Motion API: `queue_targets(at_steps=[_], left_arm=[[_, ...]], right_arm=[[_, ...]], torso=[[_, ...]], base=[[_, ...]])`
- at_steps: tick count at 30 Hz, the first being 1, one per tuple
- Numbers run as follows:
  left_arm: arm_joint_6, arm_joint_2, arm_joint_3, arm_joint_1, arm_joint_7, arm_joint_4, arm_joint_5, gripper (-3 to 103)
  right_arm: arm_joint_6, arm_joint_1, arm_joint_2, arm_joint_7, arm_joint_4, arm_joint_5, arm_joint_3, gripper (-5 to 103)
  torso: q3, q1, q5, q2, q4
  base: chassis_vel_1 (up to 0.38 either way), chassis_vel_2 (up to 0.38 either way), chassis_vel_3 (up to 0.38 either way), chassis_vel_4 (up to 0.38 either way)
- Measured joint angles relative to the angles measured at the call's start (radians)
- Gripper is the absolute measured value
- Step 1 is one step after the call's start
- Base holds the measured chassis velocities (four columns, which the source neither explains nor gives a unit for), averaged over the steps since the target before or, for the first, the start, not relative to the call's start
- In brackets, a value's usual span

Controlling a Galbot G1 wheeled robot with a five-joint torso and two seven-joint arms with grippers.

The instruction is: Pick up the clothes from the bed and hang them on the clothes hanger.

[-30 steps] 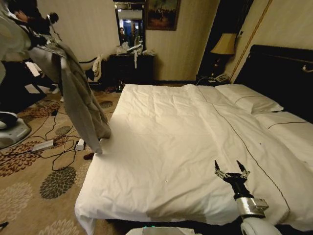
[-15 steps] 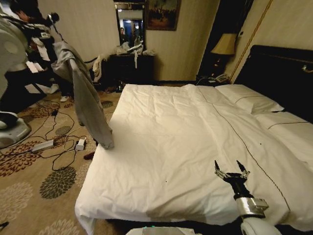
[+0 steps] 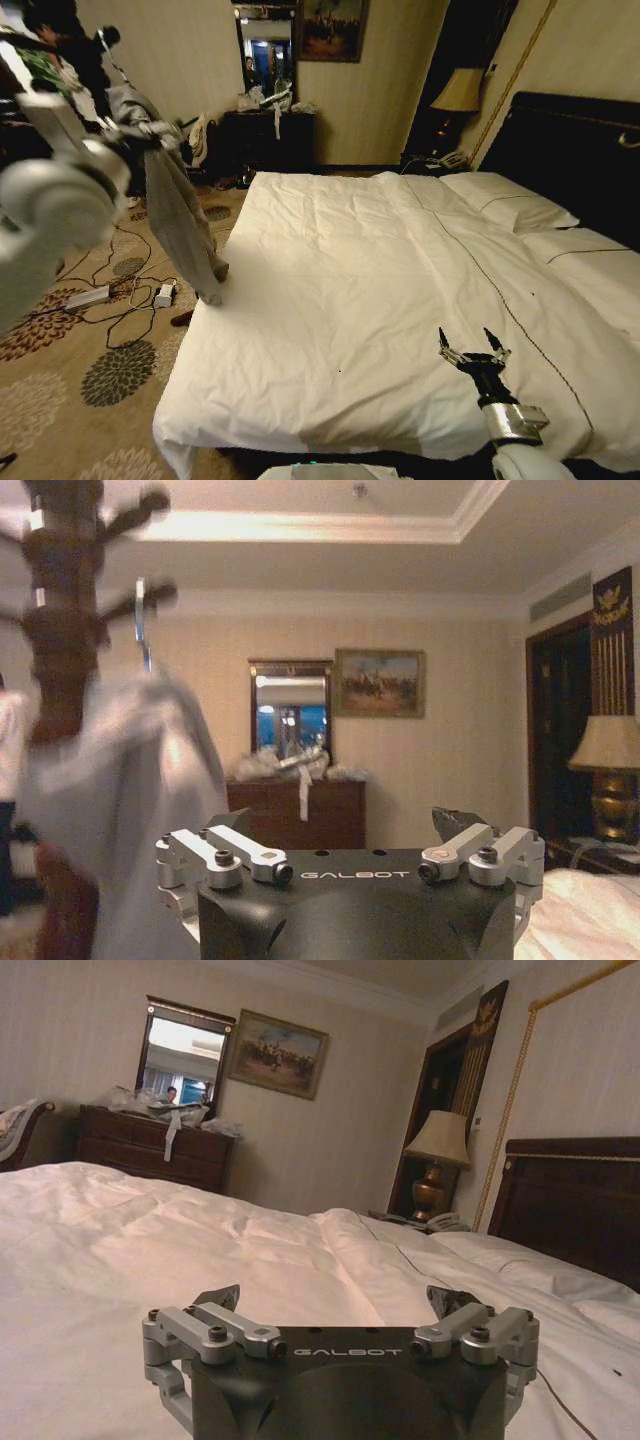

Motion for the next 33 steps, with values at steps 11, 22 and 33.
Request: queue_targets(at_steps=[11,22,33], left_arm=[[-0.07,-0.299,-0.308,0.703,0.174,-0.126,0.442,100],[-0.248,-0.667,-0.426,1.191,0.343,-0.196,0.89,100],[-0.373,-0.842,-0.444,1.406,0.424,-0.26,1.024,100]], right_arm=[[0.0,0.0,0.0,0.0,0.0,0.0,0.0,100],[0.0,0.0,0.0,0.0,0.0,0.0,0.0,100],[0.0,0.0,0.0,0.0,0.0,0.0,0.0,100]], torso=[[0.0,0.0,-0.0001,0.0,0.0],[0.0,0.0,-0.0001,0.0,-0.0001],[0.0,0.0,-0.0004,0.0,0.0003]], base=[[0.0,0.0,0.0,0.0],[0.0,0.0,0.0,0.0],[0.0,0.0,0.0,0.0]])
